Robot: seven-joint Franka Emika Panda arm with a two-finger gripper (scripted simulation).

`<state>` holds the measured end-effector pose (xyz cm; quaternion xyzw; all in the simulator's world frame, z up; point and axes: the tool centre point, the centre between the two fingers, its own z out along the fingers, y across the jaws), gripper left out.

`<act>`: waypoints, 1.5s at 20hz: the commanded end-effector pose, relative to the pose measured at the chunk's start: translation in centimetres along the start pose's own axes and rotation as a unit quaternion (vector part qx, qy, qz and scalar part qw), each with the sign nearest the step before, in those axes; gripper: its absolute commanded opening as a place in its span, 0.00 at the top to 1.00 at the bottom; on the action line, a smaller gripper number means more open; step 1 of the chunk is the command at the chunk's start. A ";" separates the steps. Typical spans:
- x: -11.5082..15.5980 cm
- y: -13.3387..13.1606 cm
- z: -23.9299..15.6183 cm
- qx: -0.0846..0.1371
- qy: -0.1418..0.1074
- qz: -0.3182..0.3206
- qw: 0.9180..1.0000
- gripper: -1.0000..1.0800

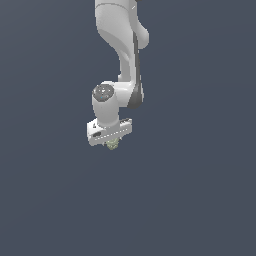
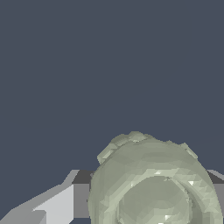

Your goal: Pick up the object and move it to a goal position.

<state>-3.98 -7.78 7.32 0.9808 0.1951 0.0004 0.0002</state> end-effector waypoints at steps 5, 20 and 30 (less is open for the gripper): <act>1.0 0.3 -5.0 0.000 0.000 0.000 1.000 1.00; 4.1 1.2 -20.5 0.000 0.000 0.000 1.000 1.00; 6.2 1.9 -29.6 0.000 0.000 0.000 1.000 1.00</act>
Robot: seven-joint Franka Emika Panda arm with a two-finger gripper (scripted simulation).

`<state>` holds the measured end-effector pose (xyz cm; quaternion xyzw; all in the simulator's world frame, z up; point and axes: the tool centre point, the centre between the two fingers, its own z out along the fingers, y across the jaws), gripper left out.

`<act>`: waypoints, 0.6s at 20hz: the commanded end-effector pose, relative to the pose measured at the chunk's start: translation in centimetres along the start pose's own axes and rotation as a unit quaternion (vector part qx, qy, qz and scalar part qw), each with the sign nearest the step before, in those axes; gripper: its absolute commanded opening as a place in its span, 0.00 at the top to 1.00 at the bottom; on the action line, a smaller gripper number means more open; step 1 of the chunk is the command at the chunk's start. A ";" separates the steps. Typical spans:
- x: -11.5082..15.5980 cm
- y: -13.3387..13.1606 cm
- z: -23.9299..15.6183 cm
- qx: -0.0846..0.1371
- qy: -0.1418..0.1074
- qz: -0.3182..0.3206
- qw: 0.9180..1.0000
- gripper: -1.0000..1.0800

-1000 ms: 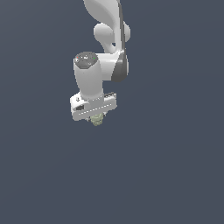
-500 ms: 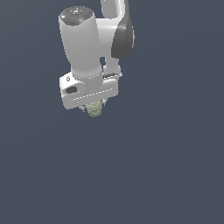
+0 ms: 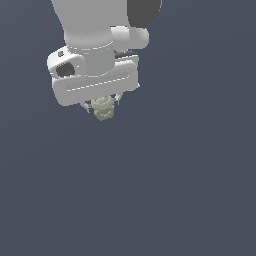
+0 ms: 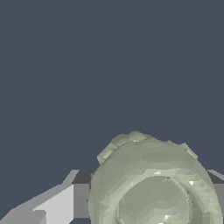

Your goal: Pick up the object and move it to a goal position.

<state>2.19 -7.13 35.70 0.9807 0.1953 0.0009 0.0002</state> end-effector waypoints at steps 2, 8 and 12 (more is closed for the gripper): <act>0.6 0.2 -2.7 0.000 -0.001 0.000 1.000 1.00; 1.6 0.5 -6.6 0.000 -0.001 0.000 1.000 1.00; 2.1 0.8 -8.7 0.000 -0.001 0.000 1.000 1.00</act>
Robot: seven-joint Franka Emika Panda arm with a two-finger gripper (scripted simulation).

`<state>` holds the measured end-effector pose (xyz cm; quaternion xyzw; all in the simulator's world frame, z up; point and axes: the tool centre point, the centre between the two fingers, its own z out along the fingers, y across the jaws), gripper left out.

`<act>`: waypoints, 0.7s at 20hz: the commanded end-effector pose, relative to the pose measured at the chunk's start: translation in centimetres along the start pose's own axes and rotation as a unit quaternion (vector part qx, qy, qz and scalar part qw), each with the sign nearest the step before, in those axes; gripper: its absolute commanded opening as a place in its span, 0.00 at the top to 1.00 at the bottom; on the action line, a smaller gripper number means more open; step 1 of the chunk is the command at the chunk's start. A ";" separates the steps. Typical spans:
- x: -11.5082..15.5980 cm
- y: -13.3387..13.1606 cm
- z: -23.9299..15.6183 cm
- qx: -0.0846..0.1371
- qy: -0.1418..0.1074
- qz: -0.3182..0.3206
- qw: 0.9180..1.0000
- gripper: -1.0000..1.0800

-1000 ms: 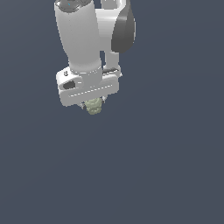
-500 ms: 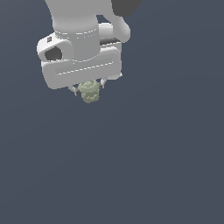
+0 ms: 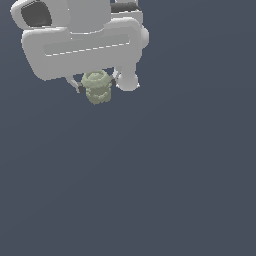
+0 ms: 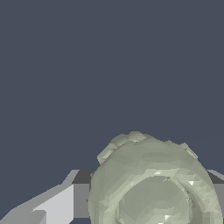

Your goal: Pick up the object and move it to a goal position.

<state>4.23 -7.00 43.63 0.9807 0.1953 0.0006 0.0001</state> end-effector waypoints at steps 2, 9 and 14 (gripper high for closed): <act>0.5 0.2 -1.7 0.000 0.000 0.000 1.000 1.00; 1.1 0.4 -3.9 0.000 0.000 0.000 1.000 1.00; 1.3 0.5 -4.6 0.000 0.000 0.000 1.000 1.00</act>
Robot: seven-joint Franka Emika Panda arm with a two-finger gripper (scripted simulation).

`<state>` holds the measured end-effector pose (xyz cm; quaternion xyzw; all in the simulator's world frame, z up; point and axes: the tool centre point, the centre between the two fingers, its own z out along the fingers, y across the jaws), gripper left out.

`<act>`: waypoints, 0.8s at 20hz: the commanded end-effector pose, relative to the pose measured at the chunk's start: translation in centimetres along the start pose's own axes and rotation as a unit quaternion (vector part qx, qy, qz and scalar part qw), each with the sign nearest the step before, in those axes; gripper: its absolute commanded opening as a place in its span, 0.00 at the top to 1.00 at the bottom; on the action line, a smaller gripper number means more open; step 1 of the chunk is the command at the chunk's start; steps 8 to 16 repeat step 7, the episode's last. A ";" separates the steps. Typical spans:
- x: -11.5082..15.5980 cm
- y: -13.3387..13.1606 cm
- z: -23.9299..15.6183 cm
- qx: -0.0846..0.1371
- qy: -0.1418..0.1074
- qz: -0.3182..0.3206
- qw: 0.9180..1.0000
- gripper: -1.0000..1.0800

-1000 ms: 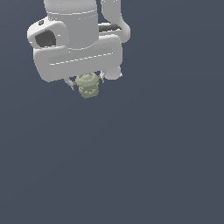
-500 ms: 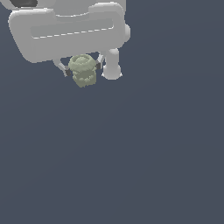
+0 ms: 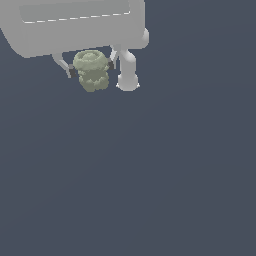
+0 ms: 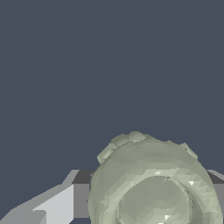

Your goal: Pick up the object and move it to a goal position.

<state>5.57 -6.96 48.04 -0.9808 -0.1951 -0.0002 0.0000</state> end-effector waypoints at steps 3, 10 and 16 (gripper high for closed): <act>0.2 0.1 -0.5 0.000 0.000 0.000 1.000 1.00; 0.2 0.1 -0.6 0.000 0.000 0.000 1.000 1.00; 0.2 0.1 -0.6 0.000 0.000 0.000 1.000 1.00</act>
